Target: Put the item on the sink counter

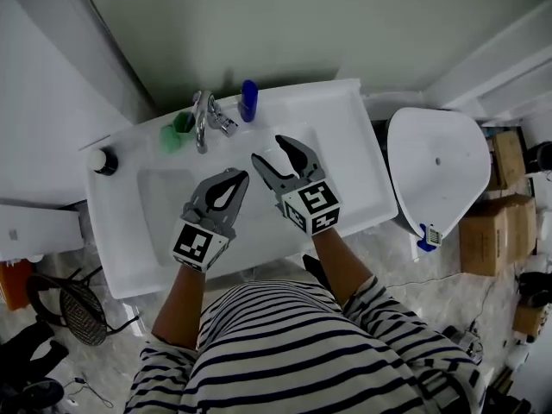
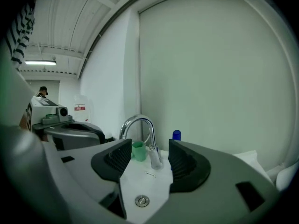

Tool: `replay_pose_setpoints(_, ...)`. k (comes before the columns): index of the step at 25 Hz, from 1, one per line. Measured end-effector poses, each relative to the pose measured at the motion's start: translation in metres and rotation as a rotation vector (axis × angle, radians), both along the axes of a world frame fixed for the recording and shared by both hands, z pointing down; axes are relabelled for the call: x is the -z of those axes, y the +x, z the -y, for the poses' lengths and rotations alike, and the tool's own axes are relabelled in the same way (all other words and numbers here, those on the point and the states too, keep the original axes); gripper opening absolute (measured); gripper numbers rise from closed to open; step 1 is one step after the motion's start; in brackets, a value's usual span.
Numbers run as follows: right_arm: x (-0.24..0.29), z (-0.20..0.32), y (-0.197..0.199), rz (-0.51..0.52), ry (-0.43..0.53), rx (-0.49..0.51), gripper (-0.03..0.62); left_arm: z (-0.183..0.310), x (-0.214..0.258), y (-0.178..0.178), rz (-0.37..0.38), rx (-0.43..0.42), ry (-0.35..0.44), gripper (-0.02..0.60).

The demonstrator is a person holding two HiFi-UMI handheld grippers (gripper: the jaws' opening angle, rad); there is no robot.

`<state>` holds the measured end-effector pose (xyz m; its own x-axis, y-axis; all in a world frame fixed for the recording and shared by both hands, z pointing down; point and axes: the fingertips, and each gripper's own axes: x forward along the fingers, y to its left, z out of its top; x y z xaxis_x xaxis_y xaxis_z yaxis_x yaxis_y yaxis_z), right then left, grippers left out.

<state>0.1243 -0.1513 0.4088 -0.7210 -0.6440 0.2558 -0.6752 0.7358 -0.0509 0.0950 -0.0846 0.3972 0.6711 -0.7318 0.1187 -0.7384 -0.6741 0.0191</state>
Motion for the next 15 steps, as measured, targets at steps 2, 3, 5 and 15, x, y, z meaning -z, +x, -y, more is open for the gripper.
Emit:
replay_pose_setpoints(2, 0.008, -0.013, 0.002, 0.012, 0.016, 0.009, 0.218, -0.006, 0.007, -0.002, 0.019, -0.003, 0.011, 0.006)
replay_pose_setpoints(3, 0.012, -0.019, 0.003, 0.015, 0.03, 0.013, 0.19, -0.008, 0.01, -0.003, 0.022, -0.003, 0.02, 0.006)
replay_pose_setpoints(5, 0.02, -0.032, 0.005, 0.015, 0.058, 0.026, 0.124, -0.012, 0.018, -0.004, 0.005, 0.002, 0.048, 0.006)
replay_pose_setpoints(15, 0.038, -0.078, 0.004, 0.007, 0.118, 0.12, 0.009, -0.031, 0.046, 0.004, -0.053, -0.004, 0.103, 0.006)
